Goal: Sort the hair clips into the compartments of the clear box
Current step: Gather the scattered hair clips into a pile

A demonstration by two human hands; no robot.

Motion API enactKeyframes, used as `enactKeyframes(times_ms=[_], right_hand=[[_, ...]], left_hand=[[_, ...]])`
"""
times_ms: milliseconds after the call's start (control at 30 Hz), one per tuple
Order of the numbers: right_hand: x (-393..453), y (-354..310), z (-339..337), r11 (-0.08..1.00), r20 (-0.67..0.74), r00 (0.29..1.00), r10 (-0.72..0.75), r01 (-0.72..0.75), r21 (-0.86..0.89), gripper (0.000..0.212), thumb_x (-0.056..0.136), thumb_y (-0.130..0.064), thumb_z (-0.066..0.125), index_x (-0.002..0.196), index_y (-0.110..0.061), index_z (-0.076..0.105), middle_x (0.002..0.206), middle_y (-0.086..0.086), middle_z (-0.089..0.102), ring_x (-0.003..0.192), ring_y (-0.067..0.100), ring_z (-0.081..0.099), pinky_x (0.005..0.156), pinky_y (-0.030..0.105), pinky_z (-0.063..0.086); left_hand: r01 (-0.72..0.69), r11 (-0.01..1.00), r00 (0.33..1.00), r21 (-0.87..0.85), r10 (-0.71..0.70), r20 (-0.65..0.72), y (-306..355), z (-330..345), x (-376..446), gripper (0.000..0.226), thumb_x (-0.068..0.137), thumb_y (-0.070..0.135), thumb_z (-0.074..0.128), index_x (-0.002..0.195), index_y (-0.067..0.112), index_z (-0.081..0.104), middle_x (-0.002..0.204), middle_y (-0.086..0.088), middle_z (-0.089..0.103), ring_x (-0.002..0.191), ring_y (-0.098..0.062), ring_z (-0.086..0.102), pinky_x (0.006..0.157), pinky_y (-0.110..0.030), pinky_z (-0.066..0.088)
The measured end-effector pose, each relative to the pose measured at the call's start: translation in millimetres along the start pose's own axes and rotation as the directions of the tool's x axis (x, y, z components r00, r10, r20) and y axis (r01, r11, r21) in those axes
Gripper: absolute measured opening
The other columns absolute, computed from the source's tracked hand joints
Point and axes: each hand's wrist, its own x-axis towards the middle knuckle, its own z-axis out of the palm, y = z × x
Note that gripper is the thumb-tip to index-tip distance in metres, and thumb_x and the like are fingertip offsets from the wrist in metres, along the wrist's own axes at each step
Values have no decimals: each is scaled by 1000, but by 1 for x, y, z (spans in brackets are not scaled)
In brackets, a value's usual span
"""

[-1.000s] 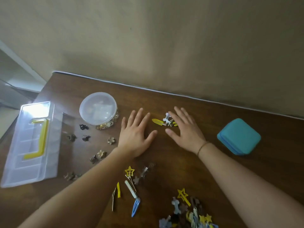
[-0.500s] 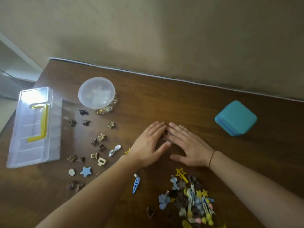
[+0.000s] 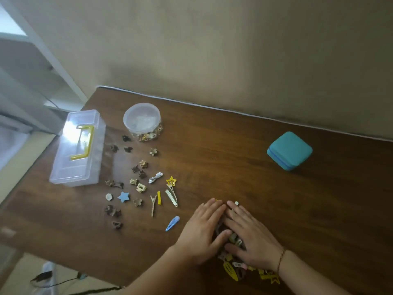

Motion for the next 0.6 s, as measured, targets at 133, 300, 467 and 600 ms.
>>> enactKeyframes(times_ms=[133, 300, 467, 600], right_hand=[[18, -6, -21, 1000, -48, 999, -21, 22, 22, 67, 91, -70, 26, 150, -40, 16, 159, -23, -5, 143, -3, -20, 121, 33, 0], [85, -23, -52, 998, -71, 995, -63, 65, 24, 69, 89, -71, 29, 149, -40, 18, 158, -24, -5, 141, -7, -20, 118, 28, 11], [182, -61, -68, 983, -71, 980, -184, 183, -26, 69, 89, -68, 33, 150, -36, 21, 159, -20, 0, 144, -3, -12, 119, 32, 18], [253, -94, -76, 973, -56, 972, -229, 226, -52, 69, 91, -62, 36, 151, -32, 19, 160, -18, 2, 144, -3, -13, 119, 29, 12]], left_hand=[[84, 996, 990, 5, -83, -114, -11, -23, -3, 63, 98, 59, 30, 152, 26, 27, 160, 12, 16, 147, -3, -2, 121, -35, 5], [315, 948, 877, -42, -307, -370, -64, -80, -19, 61, 94, 61, 30, 147, 29, 36, 156, 17, 18, 147, -3, 3, 120, -32, 8], [453, 880, 743, -144, -462, -485, -135, -129, -30, 59, 92, 56, 39, 143, 26, 41, 155, 11, 27, 146, -9, 16, 119, -36, 19], [468, 869, 725, -161, -482, -493, -183, -170, 0, 56, 96, 45, 47, 147, 26, 36, 159, 8, 22, 147, -11, 13, 120, -38, 18]])
